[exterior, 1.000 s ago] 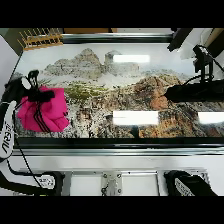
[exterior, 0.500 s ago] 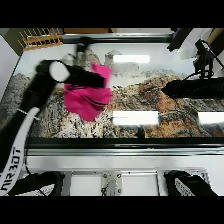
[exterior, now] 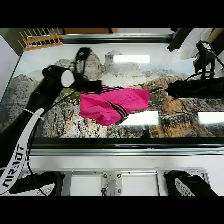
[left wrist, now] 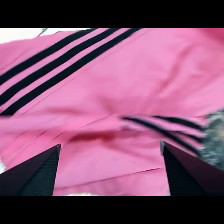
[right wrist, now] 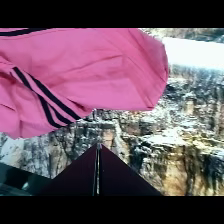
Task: Fold the clothes and pants, and hang the long-sleeved shirts on hangers.
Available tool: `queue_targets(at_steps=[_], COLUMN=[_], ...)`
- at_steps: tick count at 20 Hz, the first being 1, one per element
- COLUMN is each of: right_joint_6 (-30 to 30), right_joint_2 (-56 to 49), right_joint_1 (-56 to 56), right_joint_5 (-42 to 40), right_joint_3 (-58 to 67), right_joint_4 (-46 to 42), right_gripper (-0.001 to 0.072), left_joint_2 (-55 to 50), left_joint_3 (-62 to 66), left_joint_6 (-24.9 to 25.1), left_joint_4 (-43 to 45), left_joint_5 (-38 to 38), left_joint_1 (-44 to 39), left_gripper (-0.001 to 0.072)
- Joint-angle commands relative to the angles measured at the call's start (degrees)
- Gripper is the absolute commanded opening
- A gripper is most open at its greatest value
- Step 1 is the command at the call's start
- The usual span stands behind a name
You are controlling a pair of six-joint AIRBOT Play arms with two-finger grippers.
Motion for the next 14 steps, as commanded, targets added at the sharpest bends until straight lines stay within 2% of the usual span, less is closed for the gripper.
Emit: queue_targets(at_steps=[1, 2, 4, 6, 8, 10, 14], right_joint_6=[0.04, 0.07, 0.07, 0.46, 3.37, 6.36, 7.61], right_joint_2=[-2.03, -3.45, -7.02, -11.39, -15.85, -20.04, -27.67], right_joint_1=[0.09, 0.09, 0.02, -0.48, -2.21, -4.59, -6.91], right_joint_5=[0.02, 0.04, -0.02, -0.02, -0.66, -2.03, -7.39], right_joint_3=[-0.04, -0.04, -0.04, -0.09, -0.59, -2.23, -7.41], right_joint_4=[-2.4, -2.4, -2.47, -2.47, -2.58, -2.1, 3.98], right_gripper=[0.0018, 0.0077, 0.0574, 0.0586, 0.0587, 0.0587, 0.0593], left_joint_2=[-0.22, -0.26, -0.76, -2.14, -4.92, -7.58, -10.43], left_joint_3=[-9.64, -12.96, -17.59, -20.61, -21.33, -21.35, -21.24], left_joint_6=[-4.59, -4.55, -2.73, 3.32, 10.82, 15.91, 16.92], left_joint_4=[0.61, -1.53, -7.91, -16.61, -24.46, -30.29, -31.3], left_joint_5=[-0.63, 1.03, 4.68, 7.23, 7.08, 7.04, 7.91], left_joint_1=[9.79, 12.63, 17.4, 20.39, 20.98, 20.09, 19.23], left_gripper=[0.0677, 0.0678, 0.0677, 0.0678, 0.0677, 0.0677, 0.0676])
